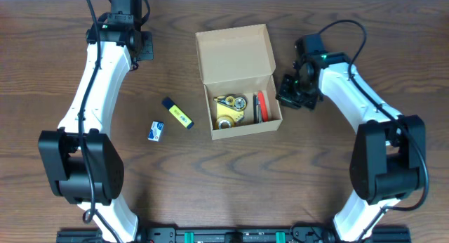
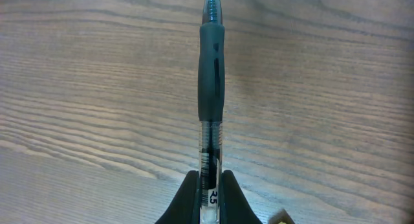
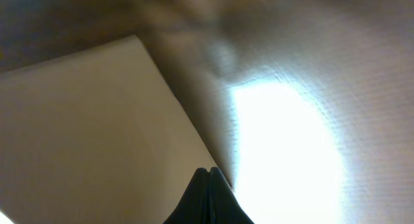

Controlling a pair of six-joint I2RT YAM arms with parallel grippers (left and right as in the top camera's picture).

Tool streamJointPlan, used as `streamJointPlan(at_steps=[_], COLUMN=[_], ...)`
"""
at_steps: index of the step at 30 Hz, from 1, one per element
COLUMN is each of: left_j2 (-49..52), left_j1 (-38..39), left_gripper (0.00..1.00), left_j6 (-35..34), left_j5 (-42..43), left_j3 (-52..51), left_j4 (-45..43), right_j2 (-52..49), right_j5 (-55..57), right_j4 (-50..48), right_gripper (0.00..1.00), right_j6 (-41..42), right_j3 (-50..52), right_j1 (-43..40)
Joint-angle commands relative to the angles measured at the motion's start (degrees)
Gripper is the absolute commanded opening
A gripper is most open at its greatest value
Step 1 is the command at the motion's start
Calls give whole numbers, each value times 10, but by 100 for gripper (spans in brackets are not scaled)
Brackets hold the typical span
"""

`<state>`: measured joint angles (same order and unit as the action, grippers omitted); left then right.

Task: Pack container
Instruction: 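Lower the left gripper onto the black pen and grasp it, then lift the black pen and carry it with the left gripper over the box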

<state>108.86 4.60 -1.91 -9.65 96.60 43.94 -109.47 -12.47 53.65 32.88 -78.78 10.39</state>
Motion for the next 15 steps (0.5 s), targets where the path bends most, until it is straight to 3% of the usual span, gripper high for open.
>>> streamJointPlan(at_steps=[1,6,15], left_j2=[-5,-5,-6], left_j1=[-1,-1,-1], left_gripper=[6,6,6], left_j6=[-8,-3,-2], left_j5=[-8,5,31], left_j3=[12,12,12], left_j4=[0,-2,-2], right_j2=[1,1,1], right_j5=[9,-23,-59], right_j4=[37,97,90], right_gripper=[2,1,1], right_j6=[8,5,-4], right_j3=[-21,-21,-21], right_j1=[1,26,48])
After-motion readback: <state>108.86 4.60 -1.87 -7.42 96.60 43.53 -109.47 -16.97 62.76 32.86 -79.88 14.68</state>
